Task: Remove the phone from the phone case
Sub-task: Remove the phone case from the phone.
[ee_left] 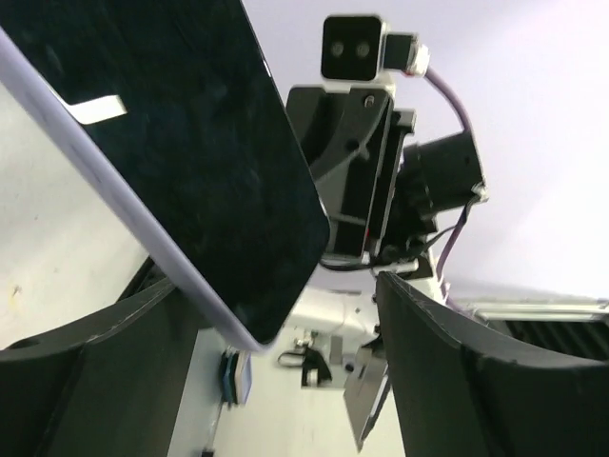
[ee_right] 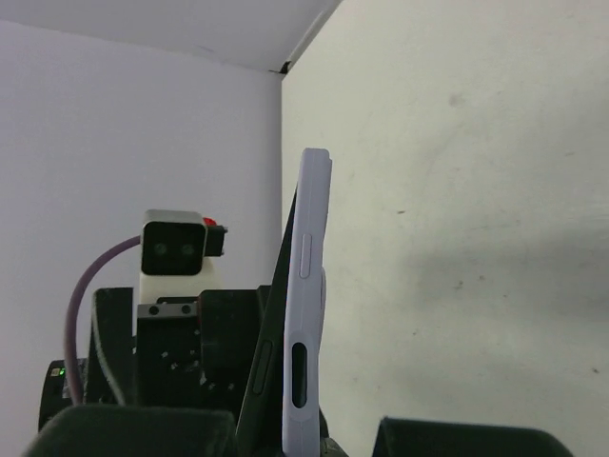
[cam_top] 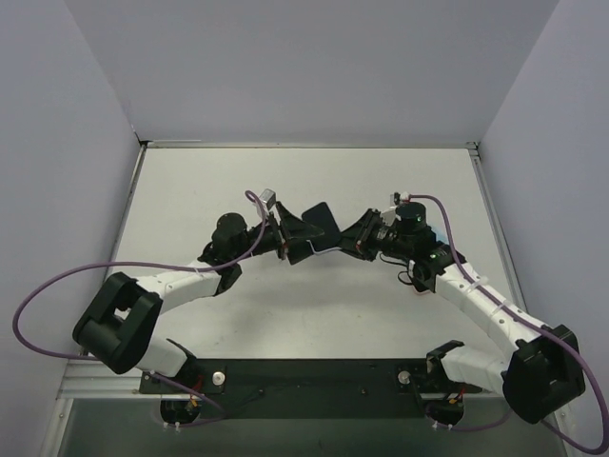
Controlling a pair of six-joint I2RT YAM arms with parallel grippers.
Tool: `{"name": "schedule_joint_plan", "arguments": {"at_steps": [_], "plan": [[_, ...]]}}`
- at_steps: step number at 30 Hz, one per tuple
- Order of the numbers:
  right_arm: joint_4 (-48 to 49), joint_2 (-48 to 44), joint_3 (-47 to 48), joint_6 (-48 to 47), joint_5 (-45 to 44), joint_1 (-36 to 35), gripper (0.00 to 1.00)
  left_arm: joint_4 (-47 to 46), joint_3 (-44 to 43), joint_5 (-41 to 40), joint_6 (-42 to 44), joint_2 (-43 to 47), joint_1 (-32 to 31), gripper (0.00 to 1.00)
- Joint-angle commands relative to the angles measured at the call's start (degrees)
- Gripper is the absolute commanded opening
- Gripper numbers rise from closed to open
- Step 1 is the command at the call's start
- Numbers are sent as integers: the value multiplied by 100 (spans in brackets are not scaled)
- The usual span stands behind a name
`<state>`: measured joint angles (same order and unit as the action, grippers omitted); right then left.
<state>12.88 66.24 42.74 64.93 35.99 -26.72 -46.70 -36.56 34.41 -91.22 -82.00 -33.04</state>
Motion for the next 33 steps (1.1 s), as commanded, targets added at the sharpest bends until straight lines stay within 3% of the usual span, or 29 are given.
{"name": "schedule_joint_plan", "arguments": {"at_steps": [1, 5, 9, 12, 16, 19, 20, 28, 33], "plan": [[-400, -540, -266, -322, -725, 307, 0, -393, -36, 935, 543, -79, -54, 84], [-1067, -752, -47, -857, -953, 387, 0, -419, 219, 1023, 553, -176, -63, 88], [-2322, -832, 348, -1675, -1723, 325, 0, -25, 360, 989, 789, 51, -45, 89], [-3060, -753, 621, -2404, -2375, 11, 0, 1019, 264, 726, 1351, 332, -10, 89], [-3556, -324, 709, -2889, -3911, -789, 0, 3748, -420, -267, 2658, 597, -54, 89], [-3696, 99, 692, -3003, -4493, -1482, 0, 4412, -589, -681, 2916, 606, -54, 89], [-3792, 222, 700, -3003, -4843, -1624, 0, 4484, -598, -786, 2917, 571, -54, 89], [-4022, 1611, 972, -2793, -5190, -2487, 0, 4986, -519, -1077, 2855, 202, -115, 88], [-3364, 1963, 912, -2906, -4857, -2786, 0, 4347, -300, -1051, 2811, -114, -300, 87]]}}
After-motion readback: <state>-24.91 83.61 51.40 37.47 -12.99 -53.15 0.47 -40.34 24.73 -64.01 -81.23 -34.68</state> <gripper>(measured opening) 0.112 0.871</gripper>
